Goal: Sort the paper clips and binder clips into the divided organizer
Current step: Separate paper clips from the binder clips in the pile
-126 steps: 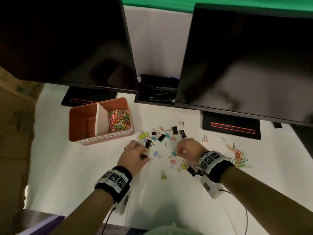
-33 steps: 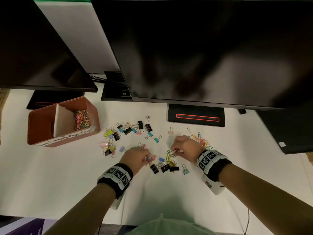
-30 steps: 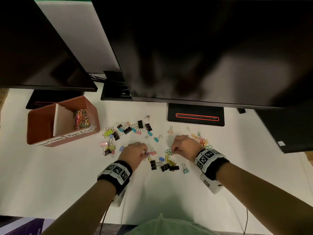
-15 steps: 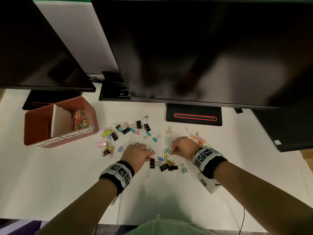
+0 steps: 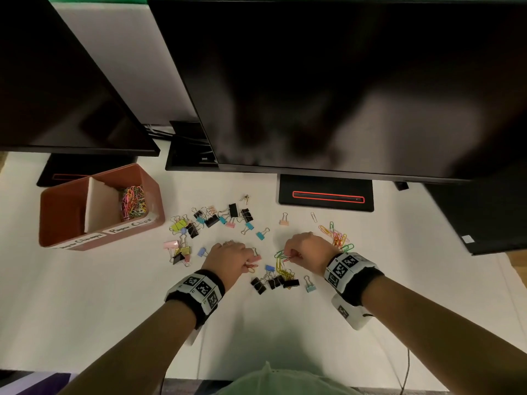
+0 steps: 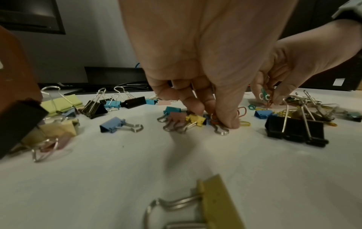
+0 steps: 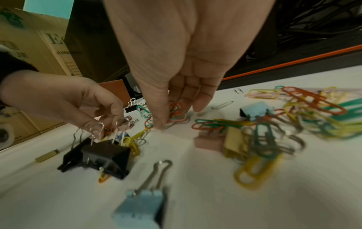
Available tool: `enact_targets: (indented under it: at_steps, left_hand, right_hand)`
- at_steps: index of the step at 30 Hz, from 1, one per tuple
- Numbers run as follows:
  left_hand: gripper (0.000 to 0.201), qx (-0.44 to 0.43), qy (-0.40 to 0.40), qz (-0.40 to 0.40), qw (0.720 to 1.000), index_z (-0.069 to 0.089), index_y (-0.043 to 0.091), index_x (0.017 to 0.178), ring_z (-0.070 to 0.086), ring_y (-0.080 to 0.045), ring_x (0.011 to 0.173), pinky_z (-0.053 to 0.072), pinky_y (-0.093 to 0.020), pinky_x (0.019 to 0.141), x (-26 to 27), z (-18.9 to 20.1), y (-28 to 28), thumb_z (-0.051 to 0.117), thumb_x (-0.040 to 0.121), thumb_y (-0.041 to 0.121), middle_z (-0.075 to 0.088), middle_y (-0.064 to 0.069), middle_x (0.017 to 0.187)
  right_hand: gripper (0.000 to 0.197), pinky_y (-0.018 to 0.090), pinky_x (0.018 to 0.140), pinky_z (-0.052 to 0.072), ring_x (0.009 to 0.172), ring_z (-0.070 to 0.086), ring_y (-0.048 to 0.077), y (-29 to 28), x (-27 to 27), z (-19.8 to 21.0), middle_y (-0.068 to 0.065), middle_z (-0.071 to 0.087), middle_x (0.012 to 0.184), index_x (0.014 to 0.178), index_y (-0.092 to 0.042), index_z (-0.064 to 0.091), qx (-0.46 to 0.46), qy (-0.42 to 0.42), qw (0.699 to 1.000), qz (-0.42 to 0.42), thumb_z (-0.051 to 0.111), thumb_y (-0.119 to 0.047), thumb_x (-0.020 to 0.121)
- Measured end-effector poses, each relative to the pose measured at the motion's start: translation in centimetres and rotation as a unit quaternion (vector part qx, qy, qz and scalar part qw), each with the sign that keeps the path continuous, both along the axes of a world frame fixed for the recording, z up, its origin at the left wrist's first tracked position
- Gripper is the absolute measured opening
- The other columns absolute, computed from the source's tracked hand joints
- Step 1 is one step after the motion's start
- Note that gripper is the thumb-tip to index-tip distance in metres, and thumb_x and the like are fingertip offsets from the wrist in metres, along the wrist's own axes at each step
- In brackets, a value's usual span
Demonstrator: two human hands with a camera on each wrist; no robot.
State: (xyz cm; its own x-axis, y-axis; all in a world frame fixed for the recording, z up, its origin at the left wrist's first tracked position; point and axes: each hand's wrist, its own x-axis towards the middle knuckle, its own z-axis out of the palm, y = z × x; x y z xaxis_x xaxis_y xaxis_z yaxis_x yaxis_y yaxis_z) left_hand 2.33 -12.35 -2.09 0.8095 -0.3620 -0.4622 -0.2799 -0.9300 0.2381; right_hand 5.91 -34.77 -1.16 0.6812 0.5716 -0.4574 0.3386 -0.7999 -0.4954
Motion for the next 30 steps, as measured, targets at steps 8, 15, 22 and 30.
enact_targets:
  at_steps: [8, 15, 22, 30]
  left_hand:
    - [0.017, 0.045, -0.002, -0.038, 0.998, 0.058, 0.022, 0.104, 0.048, -0.019, 0.106, 0.033, -0.035, 0.089, 0.3, 0.2, 0.0, 0.049, 0.092, 0.031, 0.052, 0.002, 0.109]
    - [0.017, 0.018, -0.028, -0.064, 0.997, 0.057, 0.021, 0.105, 0.05, -0.02, 0.104, 0.033, -0.034, 0.09, -0.1, 0.0, 0.3, 0.046, 0.094, 0.026, 0.054, 0.001, 0.109]
    - [0.014, -0.115, -0.026, -0.011, 0.993, 0.063, 0.016, 0.1, 0.058, -0.024, 0.088, 0.045, -0.035, 0.081, 0.1, -0.1, 0.2, 0.058, 0.088, 0.022, 0.064, -0.004, 0.093]
    - [0.027, -0.082, 0.06, -0.093, 0.99, 0.057, 0.024, 0.118, 0.053, -0.02, 0.1, 0.045, -0.035, 0.088, 2.3, 0.7, -4.5, 0.049, 0.093, 0.029, 0.059, -0.002, 0.106]
  right_hand:
    - [0.025, 0.028, 0.087, 0.042, 0.104, 0.055, 0.023, 2.3, 1.0, -0.2, 0.007, 0.06, 0.113, 0.114, -0.013, 0.061, -0.032, 0.018, 0.999, 0.022, 0.056, -0.021, 0.092]
    - [0.021, 0.026, 0.084, 0.042, 0.103, 0.055, 0.024, 2.5, 0.9, -0.2, 0.008, 0.06, 0.112, 0.109, -0.011, 0.062, -0.046, 0.013, 0.998, 0.043, 0.051, -0.018, 0.093]
    - [0.024, 0.031, 0.09, 0.045, 0.104, 0.056, 0.024, 1.1, 1.2, 0.2, 0.007, 0.064, 0.114, 0.114, -0.012, 0.061, -0.038, 0.02, 0.999, 0.012, 0.05, -0.018, 0.093]
    - [0.024, 0.032, 0.087, 0.05, 0.101, 0.058, 0.023, -1.5, 1.8, 0.6, 0.006, 0.063, 0.114, 0.115, -0.014, 0.06, -0.04, 0.007, 0.998, -0.043, 0.051, -0.018, 0.093]
